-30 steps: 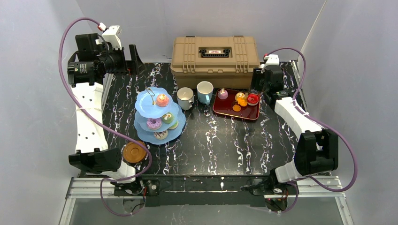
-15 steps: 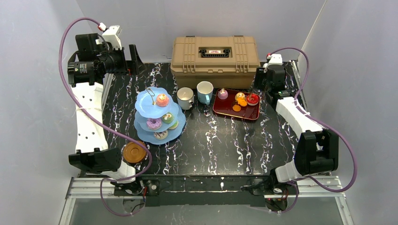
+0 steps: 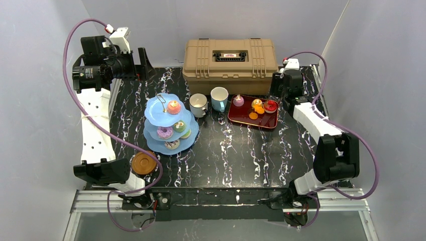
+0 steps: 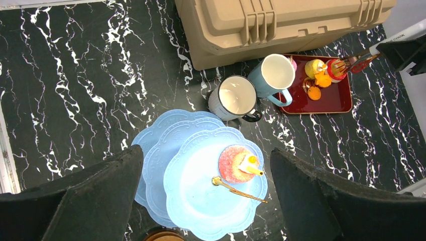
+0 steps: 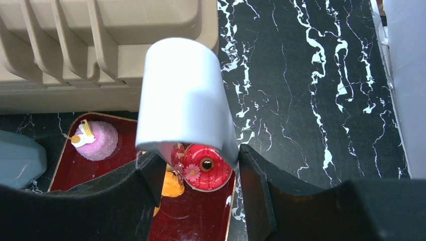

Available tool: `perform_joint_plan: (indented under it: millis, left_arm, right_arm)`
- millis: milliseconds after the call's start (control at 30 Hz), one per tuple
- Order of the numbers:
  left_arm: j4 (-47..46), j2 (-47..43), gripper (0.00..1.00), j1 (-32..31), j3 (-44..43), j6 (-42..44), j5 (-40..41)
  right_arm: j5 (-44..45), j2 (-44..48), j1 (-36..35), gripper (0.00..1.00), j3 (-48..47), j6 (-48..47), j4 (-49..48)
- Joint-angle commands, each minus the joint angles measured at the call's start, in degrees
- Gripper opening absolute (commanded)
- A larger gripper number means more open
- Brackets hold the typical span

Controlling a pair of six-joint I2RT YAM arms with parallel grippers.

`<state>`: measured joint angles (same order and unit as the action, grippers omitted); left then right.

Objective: Serve the afternoon tea
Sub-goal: Pick up the desert from the tray.

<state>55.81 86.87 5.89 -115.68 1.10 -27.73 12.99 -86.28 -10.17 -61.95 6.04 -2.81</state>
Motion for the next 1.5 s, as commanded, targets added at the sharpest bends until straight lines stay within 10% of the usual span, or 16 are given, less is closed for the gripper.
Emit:
perform_joint_plan:
  millis: [0, 533, 1000, 1467]
  left_arm:
    - [1.1, -0.6, 0.95, 0.3, -1.2, 0.4, -1.3]
    - [1.1, -0.7, 0.95, 0.3, -1.1, 0.4, -1.4]
    - [1.2, -0.8, 0.94, 0.3, -1.3, 0.4, -1.3]
    - [1.3, -0.1, 0.89, 0.3, -1.7, 0.6, -1.7]
  right_arm:
    - [-0.1, -0.6, 0.2, 0.61, -0.2, -0.6, -4.5]
    - [-0.5, -0.6, 0.2, 0.58, 3.2, 0.4, -5.3]
    - [-0.6, 4.1, 0.2, 0.09, 2.1, -2.7, -8.5]
    - [-3.8, 11.9, -3.4, 0.01, -3.7, -0.8, 1.2]
